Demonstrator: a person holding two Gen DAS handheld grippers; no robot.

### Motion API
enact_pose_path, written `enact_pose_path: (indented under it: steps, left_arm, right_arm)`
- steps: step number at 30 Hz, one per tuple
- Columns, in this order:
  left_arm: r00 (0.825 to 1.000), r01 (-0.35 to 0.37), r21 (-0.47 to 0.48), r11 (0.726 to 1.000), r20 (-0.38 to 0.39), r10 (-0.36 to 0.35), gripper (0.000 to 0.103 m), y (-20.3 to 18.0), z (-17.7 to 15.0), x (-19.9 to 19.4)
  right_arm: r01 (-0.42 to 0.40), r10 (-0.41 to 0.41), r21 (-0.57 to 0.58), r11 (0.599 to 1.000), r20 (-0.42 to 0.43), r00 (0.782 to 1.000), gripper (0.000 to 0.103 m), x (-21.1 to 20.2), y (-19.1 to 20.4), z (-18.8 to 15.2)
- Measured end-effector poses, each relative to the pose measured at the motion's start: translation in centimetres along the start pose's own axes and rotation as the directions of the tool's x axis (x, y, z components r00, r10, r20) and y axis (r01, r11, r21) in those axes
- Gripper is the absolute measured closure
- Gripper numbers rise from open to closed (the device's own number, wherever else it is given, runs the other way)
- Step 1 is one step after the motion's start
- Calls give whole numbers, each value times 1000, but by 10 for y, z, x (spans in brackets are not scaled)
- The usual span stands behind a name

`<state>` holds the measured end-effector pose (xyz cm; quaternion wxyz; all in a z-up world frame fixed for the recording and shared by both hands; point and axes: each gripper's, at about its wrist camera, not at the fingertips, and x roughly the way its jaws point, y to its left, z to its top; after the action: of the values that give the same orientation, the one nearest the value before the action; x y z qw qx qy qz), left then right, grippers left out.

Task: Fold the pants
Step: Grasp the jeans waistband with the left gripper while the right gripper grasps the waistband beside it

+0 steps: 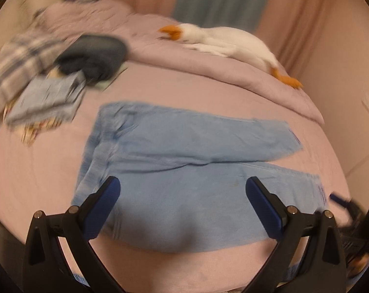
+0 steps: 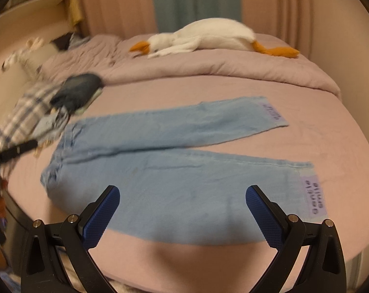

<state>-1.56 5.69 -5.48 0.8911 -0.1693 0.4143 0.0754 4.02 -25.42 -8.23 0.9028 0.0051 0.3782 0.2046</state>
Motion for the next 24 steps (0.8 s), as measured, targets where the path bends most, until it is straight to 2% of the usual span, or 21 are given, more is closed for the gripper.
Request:
enact_pose_path:
  steps: [3,6,8,10,12,13,14,15,16,17,18,19,21,22,23,24]
  left_arm:
    - [999,-33,-132,991,-9,32,0,37,-14,0]
    - [995,-96,-247,964,-37,89,1,74,-31,3]
    - [989,-144,-287,947,-61,132,1,91,-41,11]
    - [988,-152,-327,933,-79,134,2,104,-50,21]
    - [990,-135,-377,916,-95,107,5,113,-57,32]
    - [990,-129,-397,909,-103,96,10,115,-58,36]
    - [992,-109,-424,899,-102,73,11,120,-59,44]
    - [994,-85,-448,890,-95,47,16,124,-60,52]
    - [995,-75,-465,882,-93,35,24,126,-60,59]
    - [994,-75,-476,876,-100,30,28,125,-61,64]
    - [995,-73,-475,877,-94,32,37,125,-58,70]
    - [995,-89,-464,882,-89,54,50,124,-55,72]
    - [996,-72,-440,895,-77,42,58,126,-49,73]
    - [997,-70,-428,901,-71,44,62,127,-46,73]
    - [997,-68,-410,910,-63,46,63,128,-46,69]
    - [997,-61,-394,917,-61,41,65,128,-46,65]
  right_arm:
    - [-7,3,-111,994,-37,999,1,26,29,-13]
    - [-50,35,-215,975,-72,997,1,54,62,-26]
    - [-94,74,-306,947,-74,994,1,69,89,-35]
    - [-123,108,-394,911,-59,992,1,76,112,-43]
    - [-168,165,-488,857,-49,985,1,80,137,-52]
    - [-194,197,-536,822,-53,979,5,82,150,-58]
    - [-208,217,-580,788,-55,975,14,82,161,-64]
    - [-218,229,-615,758,-61,971,19,83,170,-69]
    - [-224,238,-644,731,-66,969,27,84,178,-76]
    - [-222,236,-668,710,-72,969,32,87,183,-81]
    - [-210,223,-691,692,-72,972,35,91,188,-85]
    - [-192,213,-707,681,-60,975,40,95,193,-88]
    - [-155,214,-729,667,-11,977,52,96,197,-89]
    - [-132,202,-737,663,7,979,71,97,201,-87]
    - [-135,204,-741,658,4,979,86,99,204,-87]
    - [-146,212,-736,660,-4,977,89,99,206,-85]
